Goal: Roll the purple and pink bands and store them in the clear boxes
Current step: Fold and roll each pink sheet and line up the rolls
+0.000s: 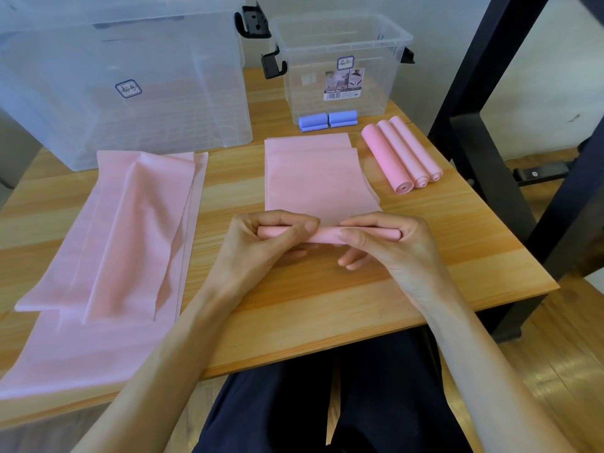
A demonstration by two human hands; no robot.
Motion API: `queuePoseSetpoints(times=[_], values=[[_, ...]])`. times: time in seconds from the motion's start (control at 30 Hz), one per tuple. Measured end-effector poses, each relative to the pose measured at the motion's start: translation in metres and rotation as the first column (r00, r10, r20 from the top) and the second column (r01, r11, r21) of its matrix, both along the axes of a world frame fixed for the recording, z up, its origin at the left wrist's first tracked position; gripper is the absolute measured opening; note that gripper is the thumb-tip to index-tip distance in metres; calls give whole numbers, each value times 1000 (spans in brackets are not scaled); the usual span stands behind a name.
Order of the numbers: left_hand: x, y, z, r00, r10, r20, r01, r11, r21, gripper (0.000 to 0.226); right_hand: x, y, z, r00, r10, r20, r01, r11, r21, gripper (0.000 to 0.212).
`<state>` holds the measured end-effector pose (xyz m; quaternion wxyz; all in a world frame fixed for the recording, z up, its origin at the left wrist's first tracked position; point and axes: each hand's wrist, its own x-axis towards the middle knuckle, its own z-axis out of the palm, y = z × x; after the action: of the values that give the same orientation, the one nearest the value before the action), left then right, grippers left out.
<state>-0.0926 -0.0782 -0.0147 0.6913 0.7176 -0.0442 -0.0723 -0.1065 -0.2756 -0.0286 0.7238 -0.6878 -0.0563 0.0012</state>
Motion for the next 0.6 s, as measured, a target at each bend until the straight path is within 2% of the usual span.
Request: queuePoseSetpoints(times=[0.13,0.27,0.37,0.53,0.6], values=[[-2,-1,2,998,-10,63,7,999,45,19,0,0,0,1000,-19,-13,19,1000,-19,21],[-1,-2,1,1000,19,-20,-19,1000,-21,11,1,0,0,999,32,-15,-33,999,-31,33],[-1,-1,0,999,16,-33,-16,1000,-18,15,1,0,-1,999,35,11,-34,999,-31,28],[-2,0,2,998,10,59,-12,999,34,20,0,-1,-1,1000,-2,9,2,1000,-19,20],[-2,-2,1,999,10,38,-11,1000,8,17,0,-1,0,1000,1,8,0,1000,-22,20]])
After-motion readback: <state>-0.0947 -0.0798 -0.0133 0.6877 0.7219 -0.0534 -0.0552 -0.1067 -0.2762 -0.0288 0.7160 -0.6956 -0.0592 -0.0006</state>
